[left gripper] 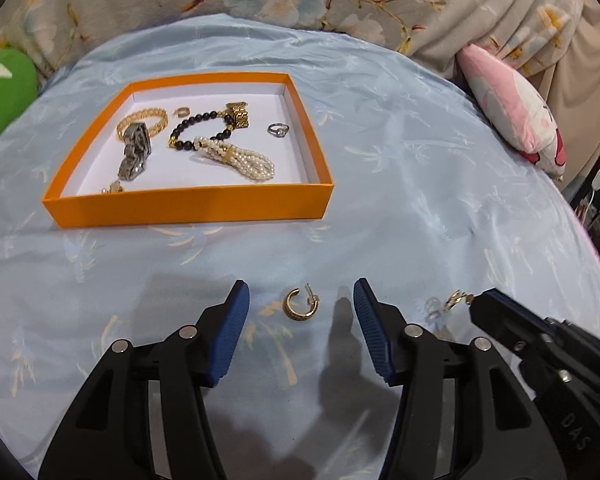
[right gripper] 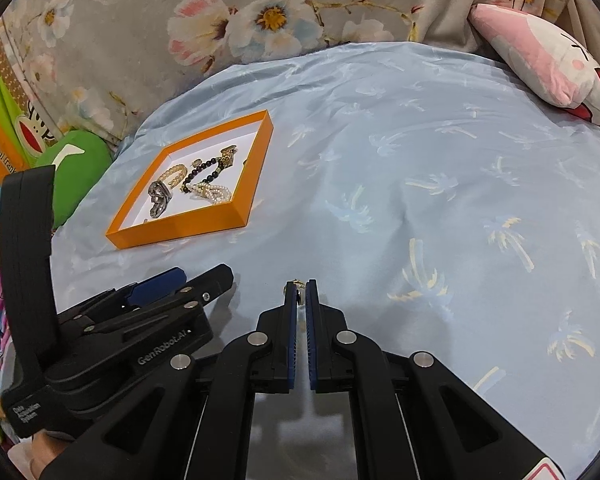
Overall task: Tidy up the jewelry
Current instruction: 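Close the right tool on a gold earring while the left tool grasps the gold hoop, then carry the hoop with the left tool while the right tool carries the earring into the box, then open both tools to release the earrings and withdraw from the box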
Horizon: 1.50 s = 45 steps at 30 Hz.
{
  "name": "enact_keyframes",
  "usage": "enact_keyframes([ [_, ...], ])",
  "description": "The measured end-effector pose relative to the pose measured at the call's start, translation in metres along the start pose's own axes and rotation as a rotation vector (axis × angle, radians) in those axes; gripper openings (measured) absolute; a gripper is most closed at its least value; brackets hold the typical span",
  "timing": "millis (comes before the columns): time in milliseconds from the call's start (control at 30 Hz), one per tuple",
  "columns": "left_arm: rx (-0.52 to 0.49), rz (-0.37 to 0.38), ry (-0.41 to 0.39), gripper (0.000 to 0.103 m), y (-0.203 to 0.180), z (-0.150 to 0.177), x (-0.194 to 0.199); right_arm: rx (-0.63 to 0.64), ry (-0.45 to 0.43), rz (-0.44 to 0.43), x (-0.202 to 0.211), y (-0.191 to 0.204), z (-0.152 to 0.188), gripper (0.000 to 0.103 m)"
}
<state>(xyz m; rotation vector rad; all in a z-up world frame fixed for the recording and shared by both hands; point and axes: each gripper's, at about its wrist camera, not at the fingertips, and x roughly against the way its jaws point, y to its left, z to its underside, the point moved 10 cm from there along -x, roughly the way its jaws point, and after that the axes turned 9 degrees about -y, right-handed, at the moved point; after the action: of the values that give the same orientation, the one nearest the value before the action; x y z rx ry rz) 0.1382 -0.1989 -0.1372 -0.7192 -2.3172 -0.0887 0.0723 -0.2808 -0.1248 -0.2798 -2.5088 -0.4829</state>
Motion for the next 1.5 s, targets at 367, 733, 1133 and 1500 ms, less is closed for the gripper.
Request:
enact_keyframes([
  [367, -0.007, 0.01, 0.004, 0.017, 0.007, 0.001, 0.007, 0.014, -0.012, -0.025, 0.005, 0.011, -0.006, 0.004],
  [733, 0.073, -0.064, -0.115, 0.017, 0.087, -0.062, 0.045, 0.078, -0.039, -0.182, -0.02, 0.086, -0.056, 0.004],
  [1133, 0.103, -0.081, -0.109, 0.017, 0.127, -0.099, 0.001, 0.097, 0.046, -0.235, -0.1, 0.136, -0.059, 0.004],
  [1500, 0.177, -0.087, -0.121, 0.037, 0.145, -0.095, -0.01, 0.066, 0.04, -0.192, -0.113, 0.115, -0.051, 0.009],
])
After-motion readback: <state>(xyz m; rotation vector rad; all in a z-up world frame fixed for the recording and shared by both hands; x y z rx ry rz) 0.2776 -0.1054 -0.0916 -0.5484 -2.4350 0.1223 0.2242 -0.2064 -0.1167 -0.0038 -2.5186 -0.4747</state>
